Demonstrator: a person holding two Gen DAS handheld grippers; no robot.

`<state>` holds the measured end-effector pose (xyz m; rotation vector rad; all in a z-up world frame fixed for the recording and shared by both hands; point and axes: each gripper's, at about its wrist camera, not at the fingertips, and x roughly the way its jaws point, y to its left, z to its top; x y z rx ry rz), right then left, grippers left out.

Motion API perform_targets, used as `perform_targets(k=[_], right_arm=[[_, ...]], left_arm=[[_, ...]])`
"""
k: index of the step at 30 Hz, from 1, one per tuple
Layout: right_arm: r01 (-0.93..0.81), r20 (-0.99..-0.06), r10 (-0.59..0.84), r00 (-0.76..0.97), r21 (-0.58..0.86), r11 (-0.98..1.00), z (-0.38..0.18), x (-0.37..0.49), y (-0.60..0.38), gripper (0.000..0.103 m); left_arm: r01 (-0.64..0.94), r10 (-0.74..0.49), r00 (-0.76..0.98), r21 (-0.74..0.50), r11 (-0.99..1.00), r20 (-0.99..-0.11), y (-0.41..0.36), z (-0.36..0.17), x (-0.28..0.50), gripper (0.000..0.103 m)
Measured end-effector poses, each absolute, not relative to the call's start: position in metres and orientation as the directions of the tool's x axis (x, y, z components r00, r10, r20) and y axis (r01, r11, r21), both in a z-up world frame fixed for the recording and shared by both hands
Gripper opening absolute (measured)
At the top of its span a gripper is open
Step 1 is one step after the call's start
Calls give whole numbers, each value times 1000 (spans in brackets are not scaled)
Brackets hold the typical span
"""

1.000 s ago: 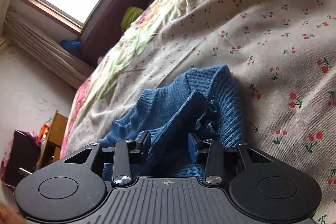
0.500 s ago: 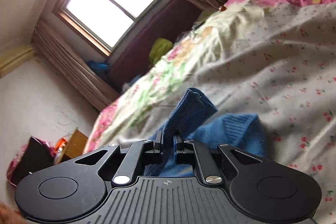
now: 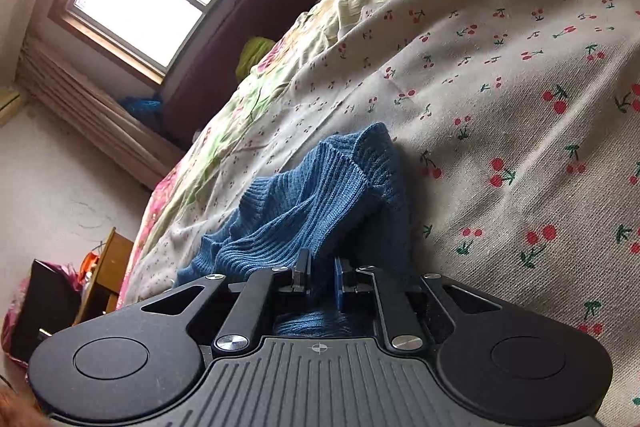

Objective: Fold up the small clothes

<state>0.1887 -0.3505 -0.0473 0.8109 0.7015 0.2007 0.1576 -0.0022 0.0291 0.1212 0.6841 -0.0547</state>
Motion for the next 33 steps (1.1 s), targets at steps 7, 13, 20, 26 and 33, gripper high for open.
perform_targets(k=[7,13,20,26,33], right_arm=[[63,-478,474,739,751,657,-51,195,-355,16],[65,-480,481,734,755,653,-52,196,-358,17],[113,-481,441,758,762,637,-53,192,-376,15],[123,-465,435,771,780,614,-55,189,-386,18],[80,-464,454,760,761,644,-56,192,-375,25]], left_arm=[[-47,123,715,128,991,-688,21,-7,199,65],[-93,161,717,136,986,-678,25,1,186,70],[-110,184,710,151,982,-680,19,0,192,70],[-107,190,710,163,981,-678,18,3,185,70],[-99,177,707,153,983,-685,23,14,153,70]])
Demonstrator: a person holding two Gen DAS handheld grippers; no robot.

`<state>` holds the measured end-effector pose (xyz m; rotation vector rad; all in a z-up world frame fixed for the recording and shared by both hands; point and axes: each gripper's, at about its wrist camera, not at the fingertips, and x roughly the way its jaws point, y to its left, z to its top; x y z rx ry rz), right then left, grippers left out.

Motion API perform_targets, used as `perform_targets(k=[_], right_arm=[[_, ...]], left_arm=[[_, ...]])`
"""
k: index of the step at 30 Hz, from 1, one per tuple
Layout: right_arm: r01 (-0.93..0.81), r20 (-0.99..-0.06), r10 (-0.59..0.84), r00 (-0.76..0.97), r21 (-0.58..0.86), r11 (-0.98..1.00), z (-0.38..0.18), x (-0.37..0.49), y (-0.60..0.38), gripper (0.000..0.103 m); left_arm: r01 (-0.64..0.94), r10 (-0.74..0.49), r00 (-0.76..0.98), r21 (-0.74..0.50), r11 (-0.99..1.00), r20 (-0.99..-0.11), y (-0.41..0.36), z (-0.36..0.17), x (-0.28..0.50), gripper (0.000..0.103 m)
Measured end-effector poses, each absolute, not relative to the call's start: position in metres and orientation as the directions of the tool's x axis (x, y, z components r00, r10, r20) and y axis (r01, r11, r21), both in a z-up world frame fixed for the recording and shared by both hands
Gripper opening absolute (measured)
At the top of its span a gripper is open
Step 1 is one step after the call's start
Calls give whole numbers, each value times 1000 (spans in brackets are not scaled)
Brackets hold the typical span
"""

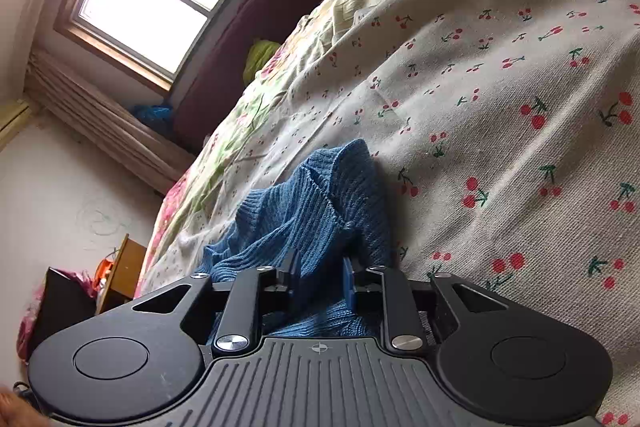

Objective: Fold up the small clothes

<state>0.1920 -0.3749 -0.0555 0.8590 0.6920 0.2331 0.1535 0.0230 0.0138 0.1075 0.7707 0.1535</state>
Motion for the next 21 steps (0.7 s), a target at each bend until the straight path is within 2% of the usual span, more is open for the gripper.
perform_targets(k=[3,4,5,7,12,13,14,19,21], right_arm=[[87,-456,460,762,776,625,-56,193,-377,23],[100,-460,455,763,779,619,-56,193,-379,13],[120,-470,447,761,779,615,-56,193,-381,7],[149,-490,435,755,775,614,-58,193,-386,5],[126,-524,390,757,703,699,-44,181,-380,6],[125,-533,372,760,682,721,-39,177,-377,12],[129,-541,361,760,670,731,-34,173,-376,14],[22,-517,466,717,686,727,1,123,-378,17],[-7,-563,471,679,637,771,14,93,-372,18]], left_arm=[[-94,177,699,156,983,-693,24,14,137,70],[-96,175,694,152,984,-699,24,13,133,70],[-99,174,687,147,984,-705,25,12,130,70],[-106,176,674,142,984,-717,28,11,125,70],[-118,174,676,128,985,-716,43,19,105,70],[-117,171,680,124,985,-713,47,21,100,70],[-112,160,683,114,987,-712,52,23,93,70],[-30,55,678,47,998,-733,70,31,54,70],[22,10,659,32,999,-752,74,32,36,70]])
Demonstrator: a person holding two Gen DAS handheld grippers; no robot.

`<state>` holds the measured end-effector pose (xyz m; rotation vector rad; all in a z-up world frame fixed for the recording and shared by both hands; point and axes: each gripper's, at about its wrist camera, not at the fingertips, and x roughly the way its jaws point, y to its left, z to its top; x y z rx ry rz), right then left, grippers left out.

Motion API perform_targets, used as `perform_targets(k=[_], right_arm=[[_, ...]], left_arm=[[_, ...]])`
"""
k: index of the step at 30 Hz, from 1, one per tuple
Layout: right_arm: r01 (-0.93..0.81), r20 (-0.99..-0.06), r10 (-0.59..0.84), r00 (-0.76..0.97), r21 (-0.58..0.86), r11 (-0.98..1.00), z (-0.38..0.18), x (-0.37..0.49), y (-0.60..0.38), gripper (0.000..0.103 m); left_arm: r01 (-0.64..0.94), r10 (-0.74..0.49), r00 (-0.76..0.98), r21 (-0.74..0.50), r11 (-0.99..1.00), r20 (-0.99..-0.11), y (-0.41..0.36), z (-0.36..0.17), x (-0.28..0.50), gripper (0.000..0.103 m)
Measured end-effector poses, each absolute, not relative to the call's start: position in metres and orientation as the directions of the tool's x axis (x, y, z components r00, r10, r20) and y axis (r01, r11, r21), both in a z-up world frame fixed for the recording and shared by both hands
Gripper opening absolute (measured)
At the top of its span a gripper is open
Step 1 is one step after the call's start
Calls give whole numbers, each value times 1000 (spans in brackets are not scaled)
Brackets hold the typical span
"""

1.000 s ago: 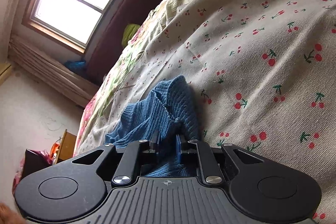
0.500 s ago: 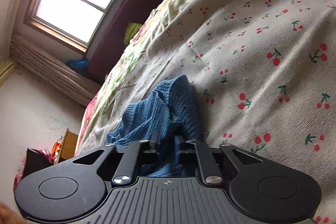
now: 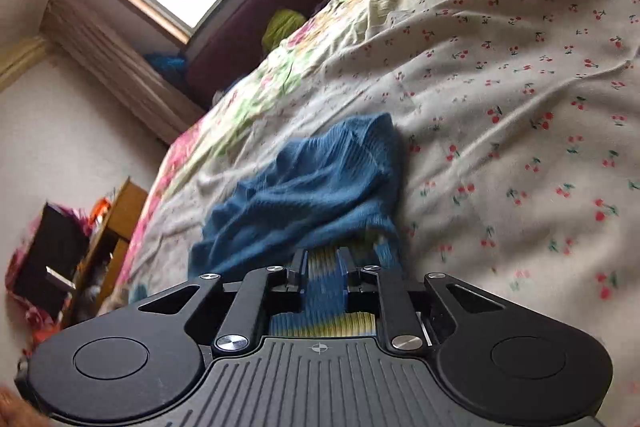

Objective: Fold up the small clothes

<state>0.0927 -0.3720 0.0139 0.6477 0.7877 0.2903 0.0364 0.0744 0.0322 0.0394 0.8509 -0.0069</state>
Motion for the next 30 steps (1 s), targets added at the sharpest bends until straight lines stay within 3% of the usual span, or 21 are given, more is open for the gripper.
perform_targets(k=[5,7,9,20,23,27,30], right_arm=[[-83,-723,427,543,459,884,39,11,-355,19],[-85,-759,405,510,424,902,44,-10,-349,31],[-84,-789,396,469,407,910,43,-21,-343,34],[-37,-844,420,333,434,900,11,-20,-324,34],[-15,-831,436,345,459,888,8,-22,-327,34],[-11,-812,473,341,499,866,6,-24,-329,27],[14,-803,498,327,531,847,0,-21,-329,25]], left_arm=[[131,-119,584,-52,990,-803,84,36,-1,70],[157,-159,557,-85,984,-815,86,37,-9,70],[164,-188,533,-118,979,-825,89,37,-14,70],[120,-313,468,-291,949,-826,109,37,-26,68],[126,-325,460,-302,945,-826,108,38,-27,61],[130,-366,411,-344,930,-835,104,36,-25,39],[84,-380,356,-376,923,-854,108,26,-19,34]])
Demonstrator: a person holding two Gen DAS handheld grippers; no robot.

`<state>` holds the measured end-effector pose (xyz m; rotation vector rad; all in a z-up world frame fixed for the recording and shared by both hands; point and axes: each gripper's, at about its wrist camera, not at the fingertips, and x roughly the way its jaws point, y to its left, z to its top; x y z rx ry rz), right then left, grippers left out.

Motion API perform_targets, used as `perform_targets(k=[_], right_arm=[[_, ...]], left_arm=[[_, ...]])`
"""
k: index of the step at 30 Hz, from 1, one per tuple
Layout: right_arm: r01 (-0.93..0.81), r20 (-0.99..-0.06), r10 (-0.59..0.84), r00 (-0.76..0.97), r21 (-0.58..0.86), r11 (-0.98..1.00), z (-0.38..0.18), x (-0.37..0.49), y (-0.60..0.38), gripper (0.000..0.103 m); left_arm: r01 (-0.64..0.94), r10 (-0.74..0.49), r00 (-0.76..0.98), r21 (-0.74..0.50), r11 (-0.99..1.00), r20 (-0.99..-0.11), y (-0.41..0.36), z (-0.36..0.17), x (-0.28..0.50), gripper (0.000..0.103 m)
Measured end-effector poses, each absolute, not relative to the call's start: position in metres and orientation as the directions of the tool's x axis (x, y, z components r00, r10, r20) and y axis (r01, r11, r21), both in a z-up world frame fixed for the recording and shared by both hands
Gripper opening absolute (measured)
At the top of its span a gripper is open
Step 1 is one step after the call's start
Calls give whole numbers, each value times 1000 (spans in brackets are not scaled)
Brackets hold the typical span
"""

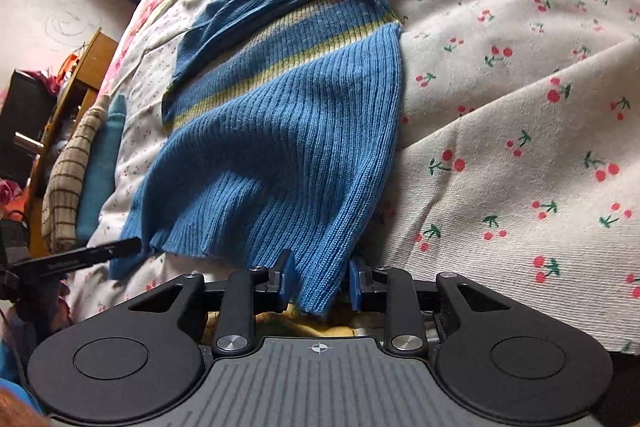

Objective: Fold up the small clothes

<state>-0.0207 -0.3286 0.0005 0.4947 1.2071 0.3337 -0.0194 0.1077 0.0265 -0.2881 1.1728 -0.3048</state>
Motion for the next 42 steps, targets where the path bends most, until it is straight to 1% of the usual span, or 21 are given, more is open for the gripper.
perform_targets(k=[1,2,3,4,6,10,14,16,18,20,22,24,25,27,30,31,33,35,38,39,42], right_arm=[[18,-798,505,328,539,842,-1,-20,-328,18],[23,-791,513,333,551,834,-1,-20,-328,14],[30,-777,531,338,573,819,-1,-21,-329,9],[36,-756,554,349,602,798,0,-21,-331,7],[38,-695,602,393,666,745,7,-21,-335,7],[21,-546,655,522,776,630,36,-5,-347,7],[-43,-413,660,628,828,559,71,37,-350,6],[-52,-374,646,666,840,540,80,68,-351,6],[-49,-360,611,705,835,549,84,102,-352,6],[-9,-372,560,740,828,561,82,138,-356,6],[46,-411,477,777,793,608,74,174,-359,6],[89,-438,402,804,758,646,61,205,-359,7],[120,-466,369,804,735,667,51,219,-359,12],[181,-527,340,779,708,683,29,240,-358,12],[209,-548,322,772,698,685,11,242,-358,12],[202,-545,323,774,696,689,8,238,-358,12],[185,-545,306,780,669,720,8,229,-357,12],[165,-560,282,779,617,770,14,221,-356,15],[120,-570,264,778,547,828,19,209,-351,16],[115,-576,248,779,520,847,20,206,-349,17],[131,-613,226,757,481,867,15,206,-348,28]], left_arm=[[72,-387,351,-388,919,-852,110,26,-19,31],[65,-397,351,-401,914,-848,111,26,-18,27],[62,-417,354,-424,903,-837,113,28,-19,20],[61,-441,358,-451,891,-823,114,31,-18,18],[64,-490,385,-507,860,-782,117,39,-16,17],[73,-593,474,-642,764,-651,125,63,7,17],[107,-632,567,-714,692,-528,129,90,51,17],[104,-635,615,-750,653,-468,134,97,82,17],[98,-608,663,-754,649,-437,138,99,115,17],[74,-573,702,-756,650,-424,144,94,147,17],[37,-529,728,-745,666,-437,149,85,174,17],[-9,-483,739,-724,690,-469,151,68,199,17],[-43,-456,736,-706,707,-500,151,57,209,17],[-99,-423,719,-683,723,-552,151,35,224,17],[-135,-394,721,-673,727,-570,153,18,228,19],[-134,-390,728,-674,726,-564,154,17,225,24],[-129,-367,741,-656,744,-563,154,18,217,31],[-130,-342,747,-629,767,-571,153,22,207,32],[-103,-338,758,-613,783,-558,149,26,188,35],[-92,-339,756,-604,792,-560,145,26,183,36],[-71,-336,731,-556,828,-594,133,19,173,37]])
